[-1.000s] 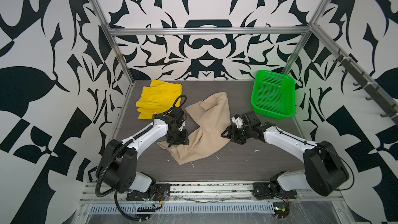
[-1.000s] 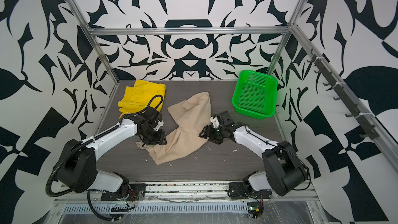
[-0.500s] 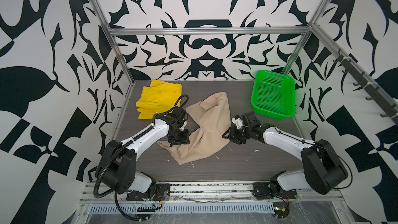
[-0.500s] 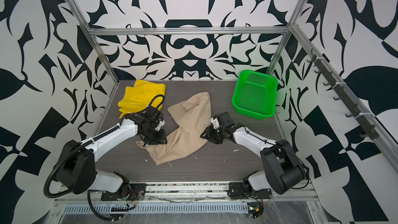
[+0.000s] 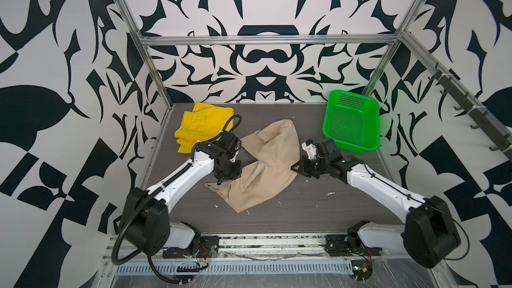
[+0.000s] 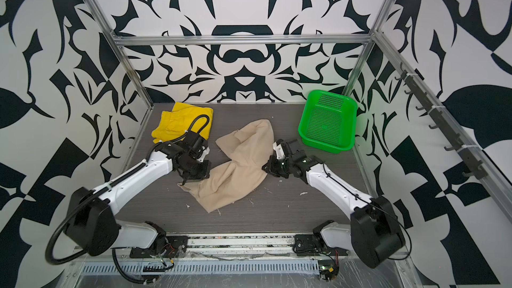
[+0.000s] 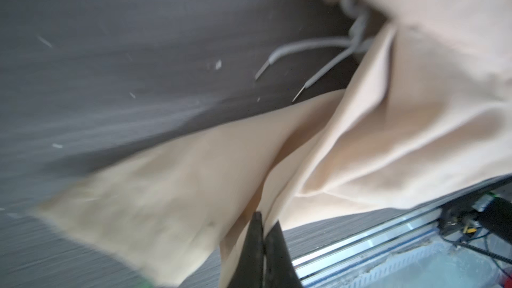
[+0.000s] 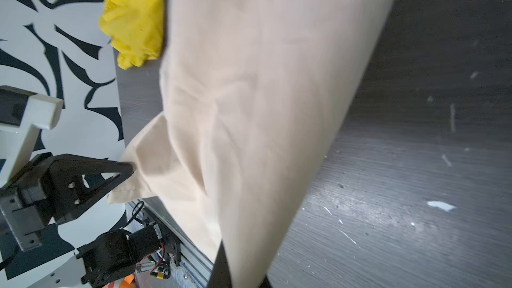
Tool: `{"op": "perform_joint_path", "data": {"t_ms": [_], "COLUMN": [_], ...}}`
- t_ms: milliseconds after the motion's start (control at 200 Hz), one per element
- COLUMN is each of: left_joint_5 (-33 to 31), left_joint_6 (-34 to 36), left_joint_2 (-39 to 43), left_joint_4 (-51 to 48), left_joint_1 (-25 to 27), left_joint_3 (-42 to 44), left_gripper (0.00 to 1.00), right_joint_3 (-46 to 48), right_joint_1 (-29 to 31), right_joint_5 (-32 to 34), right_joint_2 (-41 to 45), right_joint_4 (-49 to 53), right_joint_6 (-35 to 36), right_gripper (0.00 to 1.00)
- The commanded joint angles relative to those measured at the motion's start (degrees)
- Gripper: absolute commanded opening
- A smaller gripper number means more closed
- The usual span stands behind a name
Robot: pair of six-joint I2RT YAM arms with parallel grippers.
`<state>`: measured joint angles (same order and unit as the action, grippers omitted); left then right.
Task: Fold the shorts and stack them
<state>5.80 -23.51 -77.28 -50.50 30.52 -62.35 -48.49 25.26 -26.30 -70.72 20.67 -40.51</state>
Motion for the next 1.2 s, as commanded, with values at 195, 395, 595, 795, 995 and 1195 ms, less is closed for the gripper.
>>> {"op": "perform_joint_path", "data": {"t_ms": [195,395,595,795,995,1195], "left_joint_5": [-7.31,-15.32,-12.40,-7.74,-8.13,-2.58], "left_joint_6": [4.61,12.27,19.34,22.64,21.55,20.11], "left_joint_2": [9.47,8.26,0.58,-13.56,-20.50,-11.18], "left_joint_4": [-10.86,-13.60,-8.01,0.30,-2.85,3.46], "left_joint_1": [0.15,-0.05,-8.07,-12.01,-12.61,-7.96], "left_joint_3": [-18.81,-26.45,-24.12,-22.06,-28.88,-23.41], "left_gripper": [0.03,0.05,0.10,0.44,0.69,0.69], "right_joint_3": [-30.18,-49.83,-48.28,-39.06,-37.85,-25.18], "right_joint_1": [-0.73,-0.76,-0.73,-1.12,-4.95,-15.25], "right_joint_5": [9.84,9.03,4.83,3.50,6.49,4.38], "right_joint_2": [4.31,-4.56,-12.98,-20.38,-17.27,-7.63], "right_joint_4": [22.71,35.48,33.88,23.98,23.64,21.87], "right_joint_6": [17.67,21.32,18.78,16.34,18.04,18.02], "right_gripper": [0.00,0.00,0.00,0.33,0.61,0.63]}}
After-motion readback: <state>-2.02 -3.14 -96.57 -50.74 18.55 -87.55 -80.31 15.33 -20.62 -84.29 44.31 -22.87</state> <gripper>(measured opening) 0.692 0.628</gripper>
